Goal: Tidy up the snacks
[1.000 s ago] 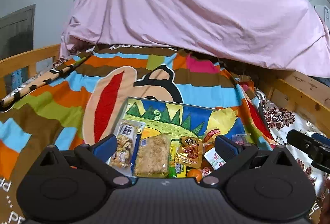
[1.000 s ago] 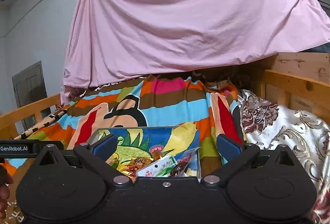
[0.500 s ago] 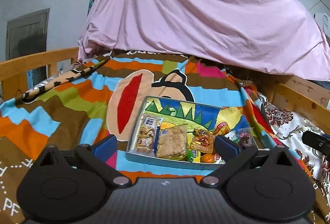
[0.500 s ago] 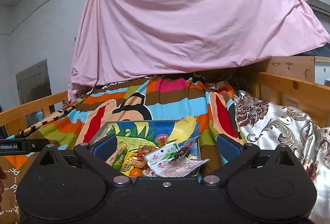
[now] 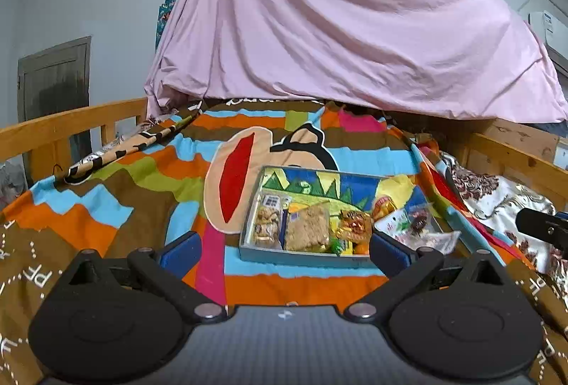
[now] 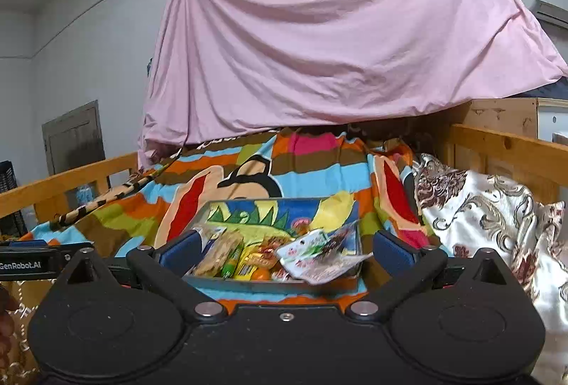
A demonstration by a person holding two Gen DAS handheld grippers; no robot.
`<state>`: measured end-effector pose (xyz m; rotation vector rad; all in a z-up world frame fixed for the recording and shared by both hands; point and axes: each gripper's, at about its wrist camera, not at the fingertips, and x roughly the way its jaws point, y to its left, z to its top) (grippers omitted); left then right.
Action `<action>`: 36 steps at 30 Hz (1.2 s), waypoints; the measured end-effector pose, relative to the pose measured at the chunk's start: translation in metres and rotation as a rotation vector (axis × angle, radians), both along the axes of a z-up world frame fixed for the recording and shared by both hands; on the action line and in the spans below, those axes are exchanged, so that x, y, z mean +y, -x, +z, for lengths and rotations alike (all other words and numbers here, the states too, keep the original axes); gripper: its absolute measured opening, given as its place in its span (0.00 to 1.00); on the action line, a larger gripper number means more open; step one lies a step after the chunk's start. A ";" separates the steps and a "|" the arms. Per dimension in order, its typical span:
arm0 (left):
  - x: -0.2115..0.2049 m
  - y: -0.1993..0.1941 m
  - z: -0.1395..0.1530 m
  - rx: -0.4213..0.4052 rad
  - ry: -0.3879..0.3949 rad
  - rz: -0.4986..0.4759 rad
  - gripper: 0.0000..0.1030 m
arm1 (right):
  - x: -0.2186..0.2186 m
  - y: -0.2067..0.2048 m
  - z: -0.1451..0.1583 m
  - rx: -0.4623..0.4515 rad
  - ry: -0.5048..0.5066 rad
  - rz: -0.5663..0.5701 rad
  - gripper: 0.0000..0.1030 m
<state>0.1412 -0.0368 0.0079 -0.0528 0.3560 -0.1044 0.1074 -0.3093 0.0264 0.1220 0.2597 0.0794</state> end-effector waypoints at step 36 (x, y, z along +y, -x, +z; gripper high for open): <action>0.022 0.059 -0.029 0.032 0.015 -0.019 1.00 | 0.036 0.054 -0.022 0.097 0.078 0.001 0.99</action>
